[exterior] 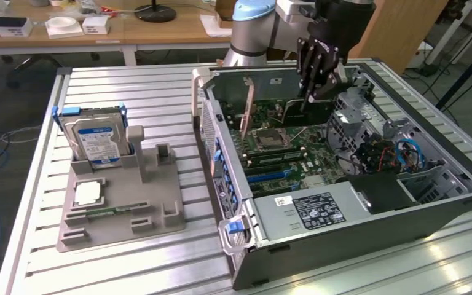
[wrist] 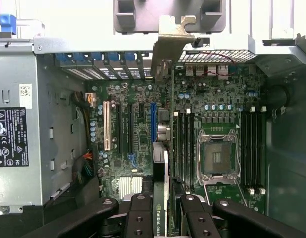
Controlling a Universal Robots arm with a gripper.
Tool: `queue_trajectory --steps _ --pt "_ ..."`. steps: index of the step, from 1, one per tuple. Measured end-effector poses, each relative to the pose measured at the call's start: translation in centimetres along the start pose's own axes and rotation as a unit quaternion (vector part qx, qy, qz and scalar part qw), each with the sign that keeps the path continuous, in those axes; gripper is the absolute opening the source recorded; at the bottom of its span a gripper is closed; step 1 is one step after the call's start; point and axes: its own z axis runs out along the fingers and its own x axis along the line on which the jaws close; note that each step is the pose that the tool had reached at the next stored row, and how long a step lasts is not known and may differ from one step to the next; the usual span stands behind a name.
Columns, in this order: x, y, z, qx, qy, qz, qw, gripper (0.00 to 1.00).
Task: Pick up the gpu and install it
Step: 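Insert the gpu into the slot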
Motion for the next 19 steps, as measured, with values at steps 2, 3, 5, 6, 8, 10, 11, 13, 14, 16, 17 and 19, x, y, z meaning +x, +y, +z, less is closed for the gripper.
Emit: queue_trajectory --steps 2,3,5,6,8,10,11,13,14,16,17,19 --pt "0.00 -0.01 0.00 0.0000 -0.0008 0.000 1.0000 0.26" --pt "0.01 -0.02 0.02 -0.0003 -0.0038 0.000 1.0000 0.26" --pt "0.00 -0.03 0.12 -0.0008 -0.0132 0.000 0.9999 0.26" --pt "0.00 -0.02 0.22 -0.0009 -0.0162 0.000 0.9999 0.26" --pt "0.00 -0.02 0.26 -0.0009 -0.0173 0.000 0.9999 0.26" --pt "0.00 -0.03 0.26 -0.0010 -0.0172 0.000 0.9999 0.26" --pt "0.00 -0.03 0.28 -0.0009 -0.0172 0.000 0.9999 0.26" --pt "0.02 -0.04 0.49 -0.0009 -0.0173 0.000 0.9998 0.26" --pt "0.04 -0.04 0.55 -0.0009 -0.0173 0.000 0.9999 0.26" --pt "0.03 -0.04 0.61 -0.0010 -0.0171 0.000 0.9999 0.26" --pt "0.04 -0.04 0.62 -0.0010 -0.0171 0.000 0.9999 0.26" --pt "0.04 -0.04 0.63 -0.0009 -0.0172 0.000 0.9999 0.26"
